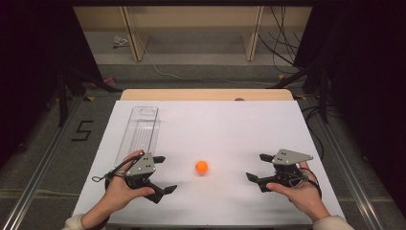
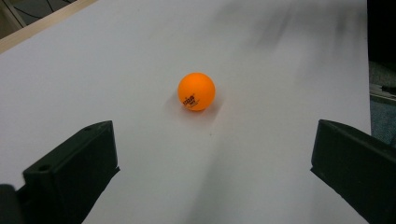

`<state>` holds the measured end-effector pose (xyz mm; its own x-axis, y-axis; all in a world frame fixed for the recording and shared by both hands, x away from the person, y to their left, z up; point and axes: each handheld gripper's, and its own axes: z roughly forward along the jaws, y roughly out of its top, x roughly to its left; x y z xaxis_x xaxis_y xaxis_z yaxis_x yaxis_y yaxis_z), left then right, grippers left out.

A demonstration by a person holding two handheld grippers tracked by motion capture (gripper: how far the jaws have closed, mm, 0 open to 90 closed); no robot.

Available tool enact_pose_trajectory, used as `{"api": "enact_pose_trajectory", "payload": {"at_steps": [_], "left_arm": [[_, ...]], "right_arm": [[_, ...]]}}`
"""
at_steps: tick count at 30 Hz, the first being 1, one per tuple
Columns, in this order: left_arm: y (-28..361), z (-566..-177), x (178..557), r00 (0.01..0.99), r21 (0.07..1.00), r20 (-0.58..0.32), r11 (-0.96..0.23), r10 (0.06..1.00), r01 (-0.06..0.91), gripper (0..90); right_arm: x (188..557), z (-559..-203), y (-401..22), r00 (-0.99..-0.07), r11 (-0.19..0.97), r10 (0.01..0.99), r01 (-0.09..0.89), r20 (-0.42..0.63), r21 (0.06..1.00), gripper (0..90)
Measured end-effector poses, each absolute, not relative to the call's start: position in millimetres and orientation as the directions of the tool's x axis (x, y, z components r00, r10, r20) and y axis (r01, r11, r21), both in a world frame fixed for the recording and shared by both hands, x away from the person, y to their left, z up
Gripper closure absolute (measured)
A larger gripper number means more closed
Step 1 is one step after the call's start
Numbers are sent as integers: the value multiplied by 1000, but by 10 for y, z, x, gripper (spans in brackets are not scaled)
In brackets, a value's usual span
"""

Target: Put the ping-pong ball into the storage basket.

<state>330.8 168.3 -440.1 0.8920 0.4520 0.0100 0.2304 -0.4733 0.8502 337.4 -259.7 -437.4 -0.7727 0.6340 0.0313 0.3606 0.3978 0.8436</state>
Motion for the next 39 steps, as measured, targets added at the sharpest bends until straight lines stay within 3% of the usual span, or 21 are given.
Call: {"api": "enact_pose_trajectory", "payload": {"at_steps": [39], "left_arm": [[1670,-4402,3304,896,846,15,-482,445,225,0]], "right_arm": [[3480,-4407,-2348,-801,426,598,345,26,836,158]]}}
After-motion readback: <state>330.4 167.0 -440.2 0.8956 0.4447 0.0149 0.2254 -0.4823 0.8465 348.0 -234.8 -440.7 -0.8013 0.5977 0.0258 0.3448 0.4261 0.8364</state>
